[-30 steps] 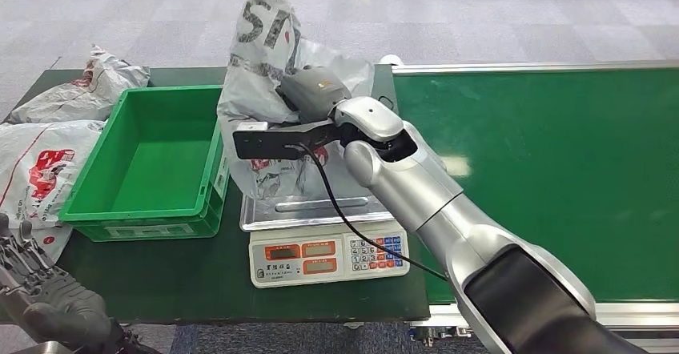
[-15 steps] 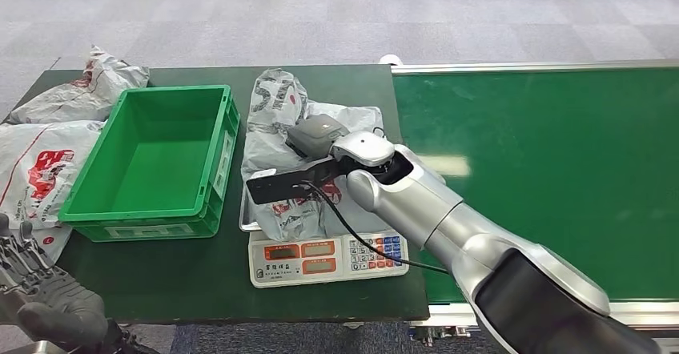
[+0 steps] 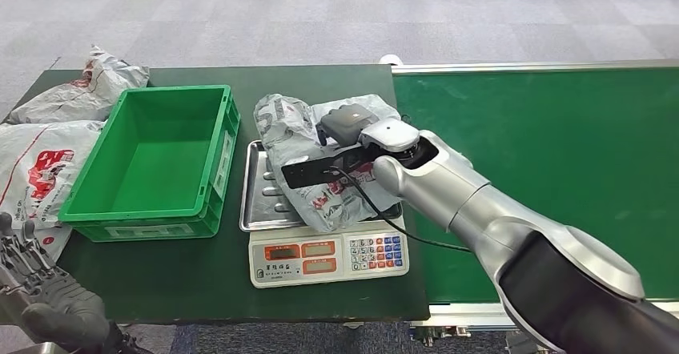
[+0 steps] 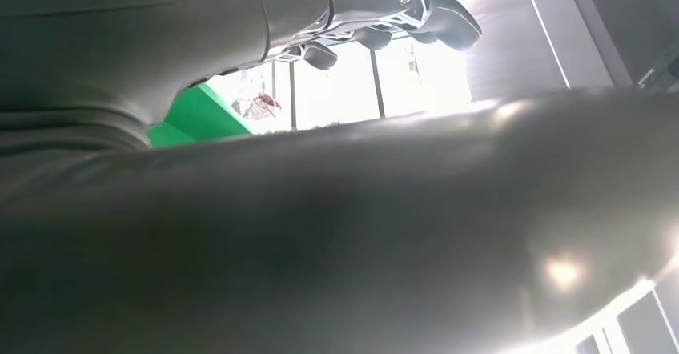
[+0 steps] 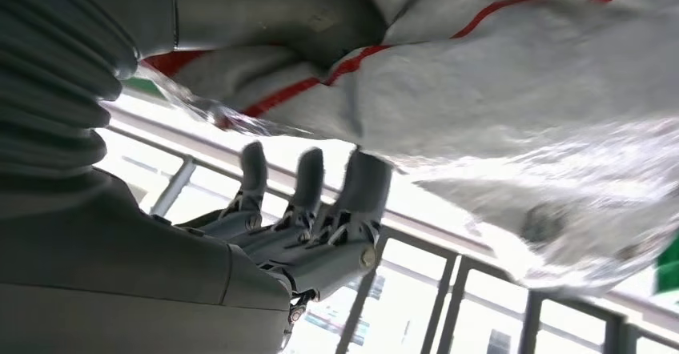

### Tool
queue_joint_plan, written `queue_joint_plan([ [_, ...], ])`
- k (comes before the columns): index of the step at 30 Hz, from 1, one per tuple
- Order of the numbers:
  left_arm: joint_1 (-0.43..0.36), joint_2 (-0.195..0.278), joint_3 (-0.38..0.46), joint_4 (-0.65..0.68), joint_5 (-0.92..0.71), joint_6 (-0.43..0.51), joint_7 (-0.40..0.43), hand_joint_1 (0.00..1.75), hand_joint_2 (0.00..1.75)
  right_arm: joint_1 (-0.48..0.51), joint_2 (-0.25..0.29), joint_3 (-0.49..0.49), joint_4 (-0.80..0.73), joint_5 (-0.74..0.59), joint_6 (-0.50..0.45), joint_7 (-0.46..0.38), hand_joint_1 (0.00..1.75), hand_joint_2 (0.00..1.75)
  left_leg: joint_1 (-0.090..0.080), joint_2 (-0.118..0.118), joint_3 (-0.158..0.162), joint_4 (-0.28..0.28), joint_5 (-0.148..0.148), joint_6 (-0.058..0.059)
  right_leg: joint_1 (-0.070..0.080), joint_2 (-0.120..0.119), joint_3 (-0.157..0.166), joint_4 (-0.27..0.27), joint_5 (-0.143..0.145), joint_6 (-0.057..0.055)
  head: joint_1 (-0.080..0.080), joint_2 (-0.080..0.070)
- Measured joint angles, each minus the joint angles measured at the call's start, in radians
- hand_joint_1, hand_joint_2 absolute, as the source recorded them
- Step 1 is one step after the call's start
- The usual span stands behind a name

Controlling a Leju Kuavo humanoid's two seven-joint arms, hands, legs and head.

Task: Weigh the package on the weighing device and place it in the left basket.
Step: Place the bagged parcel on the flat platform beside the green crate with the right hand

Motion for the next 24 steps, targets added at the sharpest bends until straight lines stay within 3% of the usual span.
queue_joint_plan([
  [11, 0.007, 0.003, 0.000, -0.002, 0.055, 0.007, -0.054, 0.00, 0.00, 0.010, -0.110, -0.066, -0.093, -0.164, -0.034, -0.003, 0.00, 0.00, 0.000, 0.000, 0.000, 0.000, 0.000, 0.000, 0.000, 0.000, 0.000, 0.000, 0.000, 0.000, 0.000, 0.000],
  [24, -0.003, 0.011, 0.000, -0.002, 0.113, 0.012, -0.105, 0.00, 0.00, 0.030, -0.180, -0.138, -0.228, -0.308, -0.023, -0.025, 0.00, 0.00, 0.000, 0.000, 0.000, 0.000, 0.000, 0.000, 0.000, 0.000, 0.000, 0.000, 0.000, 0.000, 0.000, 0.000],
])
